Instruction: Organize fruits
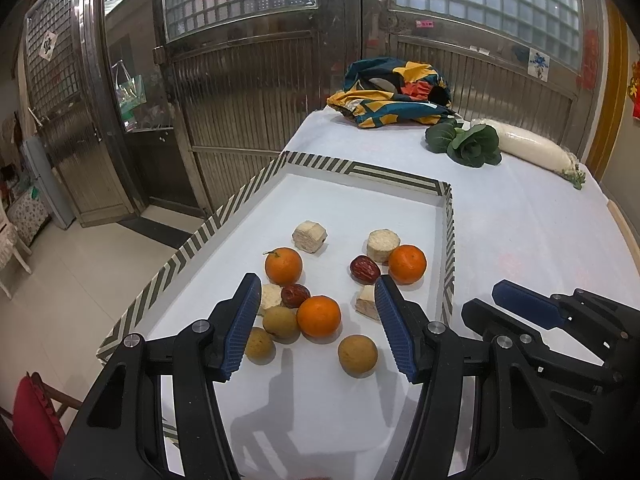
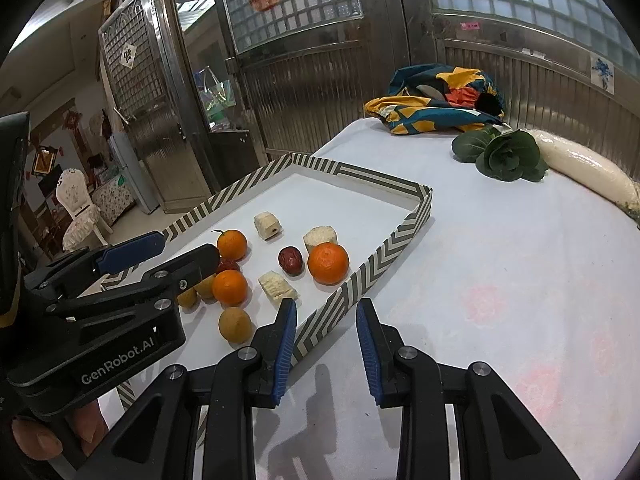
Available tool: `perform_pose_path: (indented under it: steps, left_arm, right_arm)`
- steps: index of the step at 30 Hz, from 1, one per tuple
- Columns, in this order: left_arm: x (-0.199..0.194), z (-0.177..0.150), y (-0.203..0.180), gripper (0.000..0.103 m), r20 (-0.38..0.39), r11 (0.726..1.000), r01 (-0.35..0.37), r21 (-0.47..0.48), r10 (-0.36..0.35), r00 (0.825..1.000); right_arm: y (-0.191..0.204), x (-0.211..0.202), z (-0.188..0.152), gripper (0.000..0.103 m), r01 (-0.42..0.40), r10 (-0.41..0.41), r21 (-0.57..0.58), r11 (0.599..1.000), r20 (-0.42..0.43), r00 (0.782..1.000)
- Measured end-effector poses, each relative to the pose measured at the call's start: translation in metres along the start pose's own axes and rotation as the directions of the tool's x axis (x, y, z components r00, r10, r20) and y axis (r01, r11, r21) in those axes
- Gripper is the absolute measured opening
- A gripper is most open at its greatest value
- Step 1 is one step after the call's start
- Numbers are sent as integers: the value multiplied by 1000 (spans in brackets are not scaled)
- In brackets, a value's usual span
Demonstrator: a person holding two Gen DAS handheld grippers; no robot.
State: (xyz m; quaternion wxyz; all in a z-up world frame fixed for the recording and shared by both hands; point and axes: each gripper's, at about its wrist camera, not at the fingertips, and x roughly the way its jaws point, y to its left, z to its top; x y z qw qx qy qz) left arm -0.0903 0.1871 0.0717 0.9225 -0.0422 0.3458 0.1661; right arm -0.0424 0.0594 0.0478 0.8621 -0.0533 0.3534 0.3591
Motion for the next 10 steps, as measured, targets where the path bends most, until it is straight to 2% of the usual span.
perform_pose_path:
  steps: [6,10]
  left_arm:
    - [-8,1,-6,59,41,1000,3,7,-3,999]
    - [-13,4,-21,59,62,999,22,33,-24,998]
  right_arm:
    - [-4,-3,-1,30,1,-1,12,1000,4,1000]
    - [-21,-13,-2,30,20,-21,44,999,17,1000]
